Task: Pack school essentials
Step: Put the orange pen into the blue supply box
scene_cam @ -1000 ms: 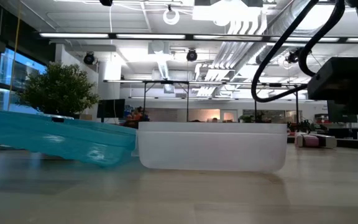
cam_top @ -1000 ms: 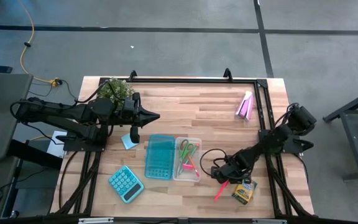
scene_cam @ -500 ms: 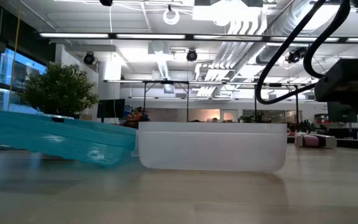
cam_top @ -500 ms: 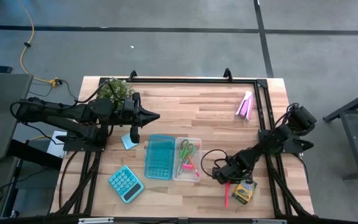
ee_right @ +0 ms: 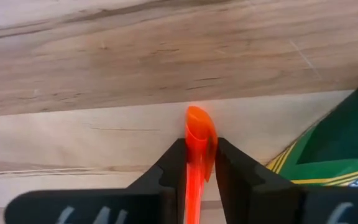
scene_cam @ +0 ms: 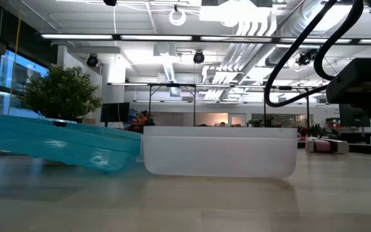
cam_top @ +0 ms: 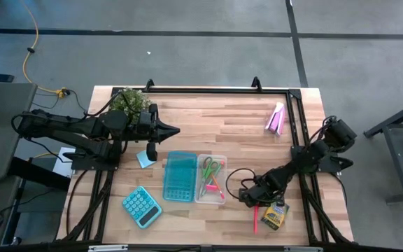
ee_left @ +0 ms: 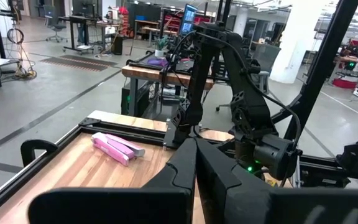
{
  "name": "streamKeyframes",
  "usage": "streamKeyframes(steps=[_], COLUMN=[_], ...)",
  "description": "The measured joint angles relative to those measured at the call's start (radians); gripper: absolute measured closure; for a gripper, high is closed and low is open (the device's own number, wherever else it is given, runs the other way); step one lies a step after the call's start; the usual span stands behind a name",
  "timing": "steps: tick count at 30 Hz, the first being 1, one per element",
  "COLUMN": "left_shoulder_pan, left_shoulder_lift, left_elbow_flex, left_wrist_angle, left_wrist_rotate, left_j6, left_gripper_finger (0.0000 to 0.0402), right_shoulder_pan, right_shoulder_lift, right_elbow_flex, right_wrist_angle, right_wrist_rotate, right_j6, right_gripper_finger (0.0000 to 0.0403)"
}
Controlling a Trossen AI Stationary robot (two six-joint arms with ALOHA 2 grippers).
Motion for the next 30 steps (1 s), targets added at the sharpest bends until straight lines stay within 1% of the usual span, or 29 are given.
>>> streamKeyframes(steps=[2,7,11,17,20,23,26,30], left_shoulder_pan=[0.0,0.0,0.0,0.0,0.0,0.0,0.0,0.0], left_shoulder_lift=[0.0,0.0,0.0,0.0,0.0,0.0,0.0,0.0], left_elbow_flex=[0.0,0.0,0.0,0.0,0.0,0.0,0.0,0.0], left_wrist_angle=[0.0,0.0,0.0,0.001,0.001,0.002,0.003,0.005], left_wrist_rotate=[0.0,0.0,-0.001,-0.002,-0.003,-0.003,0.002,0.053], left_j6=[0.0,-0.001,-0.001,-0.003,-0.016,-0.039,-0.082,-0.17], left_gripper_finger=[0.0401,0.0401,0.0401,0.0401,0.0401,0.0401,0.0401,0.0401], right_shoulder_pan=[0.0,-0.007,-0.028,-0.117,-0.184,-0.261,-0.343,-0.448], right_shoulder_lift=[-0.014,-0.079,-0.157,-0.313,-0.389,-0.445,-0.474,-0.481], right_elbow_flex=[-0.001,-0.001,-0.001,-0.001,-0.001,-0.001,0.0,0.0], right_wrist_angle=[0.003,-0.005,-0.015,-0.004,0.049,0.156,0.299,0.495], right_wrist_rotate=[0.024,0.047,0.093,0.12,0.144,0.163,0.162,0.127], right_j6=[-0.01,-0.053,-0.138,-0.481,-0.673,-0.89,-1.102,-1.356], right_gripper_finger=[0.035,0.035,0.035,0.035,0.035,0.035,0.035,0.035])
